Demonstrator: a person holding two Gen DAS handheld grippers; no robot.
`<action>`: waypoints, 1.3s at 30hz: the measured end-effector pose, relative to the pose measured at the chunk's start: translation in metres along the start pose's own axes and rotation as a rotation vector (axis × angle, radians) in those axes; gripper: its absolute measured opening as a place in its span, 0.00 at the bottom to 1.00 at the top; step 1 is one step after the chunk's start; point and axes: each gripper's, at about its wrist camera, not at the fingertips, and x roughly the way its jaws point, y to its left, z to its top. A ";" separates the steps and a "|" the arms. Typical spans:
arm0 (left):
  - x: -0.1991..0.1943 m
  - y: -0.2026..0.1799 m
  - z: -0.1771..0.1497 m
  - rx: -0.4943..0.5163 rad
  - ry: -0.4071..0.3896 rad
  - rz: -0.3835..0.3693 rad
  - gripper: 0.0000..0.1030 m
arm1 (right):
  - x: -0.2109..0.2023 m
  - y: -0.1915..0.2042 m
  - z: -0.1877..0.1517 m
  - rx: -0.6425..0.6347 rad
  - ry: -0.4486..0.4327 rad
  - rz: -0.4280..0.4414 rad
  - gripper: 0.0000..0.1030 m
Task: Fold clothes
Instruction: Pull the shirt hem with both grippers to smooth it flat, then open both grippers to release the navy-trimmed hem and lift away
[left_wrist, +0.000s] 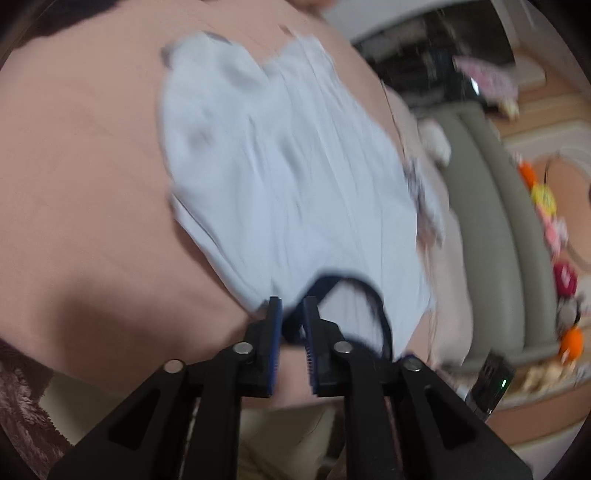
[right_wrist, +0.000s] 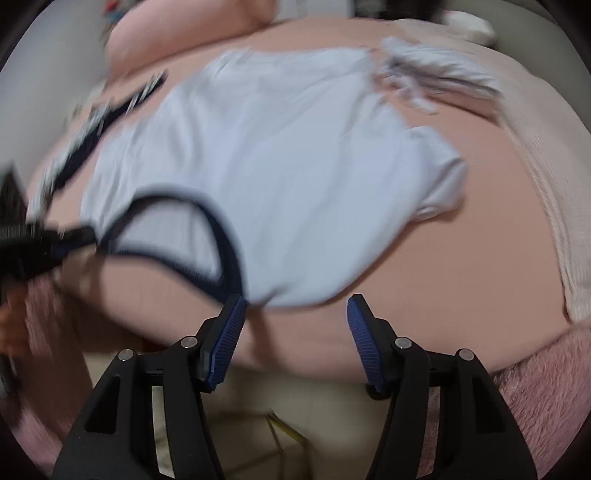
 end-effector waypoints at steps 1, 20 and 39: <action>-0.002 0.003 0.002 -0.020 -0.021 0.001 0.39 | -0.003 -0.009 0.004 0.057 -0.025 -0.011 0.58; 0.024 0.004 0.038 -0.044 -0.152 0.048 0.11 | 0.040 -0.034 0.038 0.107 -0.017 -0.100 0.59; -0.032 0.014 0.008 -0.012 -0.182 0.095 0.12 | -0.006 -0.023 0.013 0.036 -0.069 -0.073 0.22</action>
